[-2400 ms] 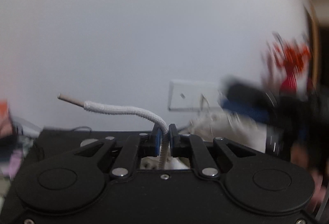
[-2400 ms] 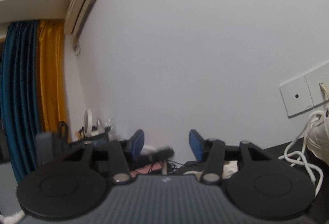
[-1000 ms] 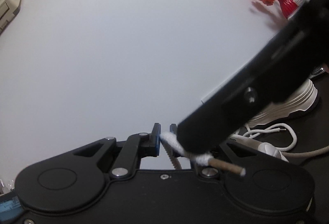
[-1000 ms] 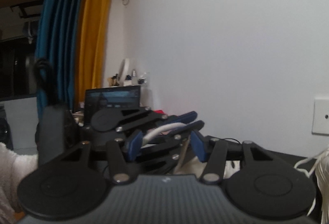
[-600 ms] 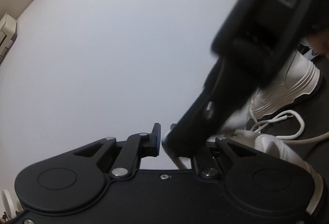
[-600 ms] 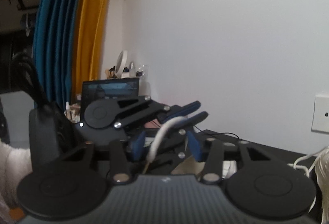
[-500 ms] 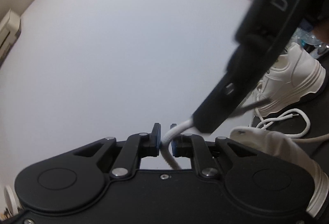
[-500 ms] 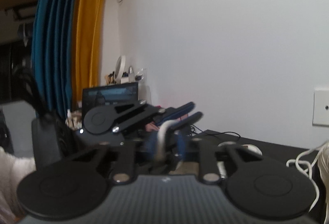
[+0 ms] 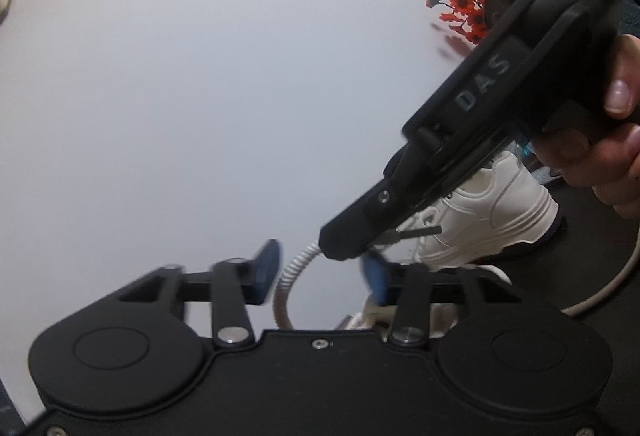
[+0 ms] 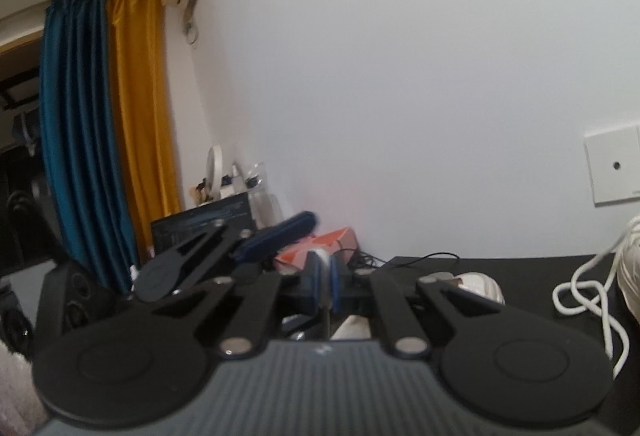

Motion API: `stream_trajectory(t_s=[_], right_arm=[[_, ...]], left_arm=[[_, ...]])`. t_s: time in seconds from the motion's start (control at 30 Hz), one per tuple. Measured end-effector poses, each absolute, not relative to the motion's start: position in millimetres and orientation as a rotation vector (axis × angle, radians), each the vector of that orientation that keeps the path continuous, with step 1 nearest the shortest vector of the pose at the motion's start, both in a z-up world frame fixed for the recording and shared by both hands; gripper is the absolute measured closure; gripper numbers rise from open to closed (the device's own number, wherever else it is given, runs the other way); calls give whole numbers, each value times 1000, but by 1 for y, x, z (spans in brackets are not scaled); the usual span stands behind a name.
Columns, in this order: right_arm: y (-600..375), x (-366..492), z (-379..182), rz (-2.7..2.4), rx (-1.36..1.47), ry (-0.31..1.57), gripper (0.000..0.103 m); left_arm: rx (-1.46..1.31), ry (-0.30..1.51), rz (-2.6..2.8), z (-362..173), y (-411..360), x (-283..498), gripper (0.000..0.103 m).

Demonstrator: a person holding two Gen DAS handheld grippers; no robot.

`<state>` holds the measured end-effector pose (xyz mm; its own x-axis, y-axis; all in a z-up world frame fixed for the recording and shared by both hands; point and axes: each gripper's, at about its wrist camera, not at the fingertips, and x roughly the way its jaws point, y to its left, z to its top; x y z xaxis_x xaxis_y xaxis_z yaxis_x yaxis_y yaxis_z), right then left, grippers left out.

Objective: Lace up shoes with both hands

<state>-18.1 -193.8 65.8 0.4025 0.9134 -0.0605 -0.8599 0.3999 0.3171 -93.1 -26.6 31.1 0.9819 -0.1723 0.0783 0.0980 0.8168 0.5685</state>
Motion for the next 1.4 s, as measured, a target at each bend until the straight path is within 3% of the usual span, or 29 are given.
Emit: stream_trajectory(t_s=[0.07, 0.1, 0.17, 0.23, 0.27, 0.3, 0.43, 0.6, 0.77, 0.87, 0.97, 1.03, 1.13, 1.27, 1.4], right_arm=[[-192, -20, 66, 1142, 236, 230, 97], [-195, -20, 66, 1139, 238, 225, 97], [-200, -18, 66, 1105, 248, 213, 96], [-204, -14, 66, 1057, 291, 201, 89], [-207, -12, 65, 1031, 319, 195, 75], [-210, -10, 65, 1014, 349, 192, 70], [-217, -7, 64, 1033, 451, 170, 70], [-207, -7, 60, 1099, 456, 206, 59], [-192, -6, 51, 1060, 470, 233, 61], [-193, -1, 46, 1048, 529, 253, 75], [-199, 9, 42, 1026, 619, 271, 97], [-202, 14, 39, 1023, 668, 287, 97], [-201, 19, 36, 1048, 704, 326, 97], [-197, 22, 34, 1076, 711, 356, 97], [-196, 24, 31, 1065, 714, 375, 97]], left_arm=[[556, -99, -159, 32, -19, -87, 93], [524, -84, -160, 33, -14, -84, 97], [461, -54, -162, 36, -5, -78, 98], [398, -24, -164, 39, 5, -72, 98], [366, -9, -165, 41, 10, -69, 98], [335, 6, -166, 43, 15, -66, 98], [195, 53, -169, 59, 48, -70, 97], [87, 83, -187, 61, 63, -60, 97], [75, 81, -240, 60, 57, -61, 97], [93, 75, -270, 60, 51, -68, 96], [102, 79, -284, 59, 46, -71, 95], [100, 79, -287, 58, 44, -71, 93], [98, 64, -299, 60, 42, -76, 70], [100, 55, -318, 62, 40, -81, 71], [84, 83, -342, 63, 36, -79, 96]])
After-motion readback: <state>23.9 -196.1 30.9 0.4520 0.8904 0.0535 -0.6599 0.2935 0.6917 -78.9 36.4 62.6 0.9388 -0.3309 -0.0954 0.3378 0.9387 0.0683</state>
